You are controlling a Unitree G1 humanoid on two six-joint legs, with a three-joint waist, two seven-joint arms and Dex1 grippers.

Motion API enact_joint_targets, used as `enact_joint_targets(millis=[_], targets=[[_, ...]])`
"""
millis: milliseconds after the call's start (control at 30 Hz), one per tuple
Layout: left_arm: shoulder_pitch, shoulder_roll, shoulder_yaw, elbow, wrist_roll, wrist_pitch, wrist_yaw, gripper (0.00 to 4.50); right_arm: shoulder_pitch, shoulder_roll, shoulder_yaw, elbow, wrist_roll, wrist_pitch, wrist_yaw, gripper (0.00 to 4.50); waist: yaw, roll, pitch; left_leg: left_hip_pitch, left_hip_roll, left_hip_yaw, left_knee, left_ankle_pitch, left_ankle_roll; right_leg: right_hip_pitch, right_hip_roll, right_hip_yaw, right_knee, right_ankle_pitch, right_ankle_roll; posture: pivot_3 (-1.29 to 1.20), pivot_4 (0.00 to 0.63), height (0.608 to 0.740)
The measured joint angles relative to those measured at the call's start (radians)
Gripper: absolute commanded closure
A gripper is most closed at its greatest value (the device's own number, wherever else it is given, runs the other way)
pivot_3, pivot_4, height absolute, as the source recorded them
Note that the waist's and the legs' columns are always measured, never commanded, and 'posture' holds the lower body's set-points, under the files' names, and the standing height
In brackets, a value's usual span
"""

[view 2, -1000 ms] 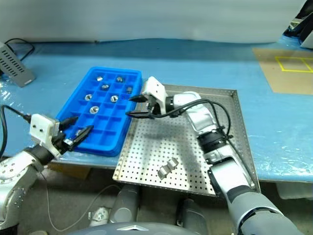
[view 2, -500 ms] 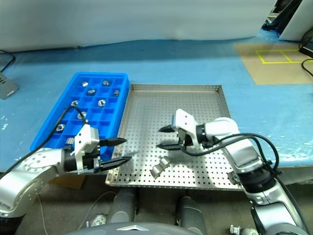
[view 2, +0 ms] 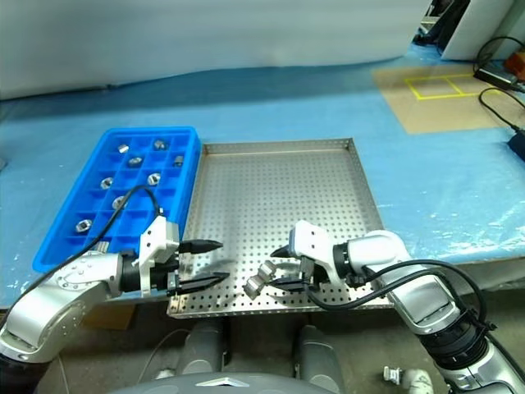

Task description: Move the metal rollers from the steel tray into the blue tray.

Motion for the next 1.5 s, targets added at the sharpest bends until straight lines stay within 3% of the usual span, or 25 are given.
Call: enact_joint_targets(millis=[533, 633, 767, 1033, 1267, 1500], targets=[[0.132, 0.020, 0.049, -0.118, -0.039, 0.041, 0.092, 1.19, 0.091, -0.066, -0.097, -0.190, 0.070, 0.090, -0.123, 1.79, 0.004, 0.000, 0.000, 0.008, -0.001, 0.000, -0.001, -0.002, 0.004, 0.007, 0.000, 0.000, -0.001, -0.004, 0.007, 0.04, 0.150, 0.740], [0.127, 0.013, 0.033, -0.118, -0.024, 0.036, 0.103, 1.16, 0.099, -0.066, -0.107, -0.197, 0.089, 0.101, -0.140, 1.18, 0.004, 0.000, 0.000, 0.009, -0.001, 0.000, -0.001, -0.002, 0.004, 0.008, 0.000, 0.001, -0.002, -0.005, 0.007, 0.03, 0.150, 0.740], [0.099, 0.004, 0.015, -0.090, -0.001, 0.020, 0.104, 1.16, 0.085, -0.060, -0.134, -0.206, 0.124, 0.131, -0.165, 0.02, 0.003, 0.000, 0.000, 0.010, -0.001, 0.000, -0.001, -0.002, 0.004, 0.008, 0.000, 0.001, -0.001, -0.005, 0.007, 0.03, 0.150, 0.740], [0.036, -0.005, 0.000, -0.051, 0.021, -0.001, 0.103, 1.16, 0.034, -0.062, -0.117, -0.208, 0.140, 0.155, -0.173, 0.02, 0.003, 0.000, 0.000, 0.010, -0.001, 0.000, -0.001, -0.002, 0.004, 0.008, 0.000, 0.001, -0.002, -0.003, 0.005, 0.04, 0.150, 0.740], [-0.013, -0.015, -0.009, -0.050, 0.025, 0.002, 0.119, 1.16, 0.005, -0.060, -0.032, 0.028, -0.010, -0.067, -0.146, 0.02, 0.003, 0.000, 0.000, 0.010, -0.002, 0.000, -0.001, -0.002, 0.004, 0.008, -0.001, 0.001, -0.002, -0.001, 0.001, 0.06, 0.150, 0.740], [-0.037, -0.015, -0.009, -0.047, 0.027, 0.007, 0.123, 1.16, -0.023, -0.053, -0.026, 0.072, -0.020, -0.117, -0.087, 0.02, 0.002, 0.000, 0.000, 0.009, -0.002, 0.000, -0.001, -0.003, 0.004, 0.008, -0.001, 0.001, -0.002, -0.001, 0.001, 0.06, 0.150, 0.740]])
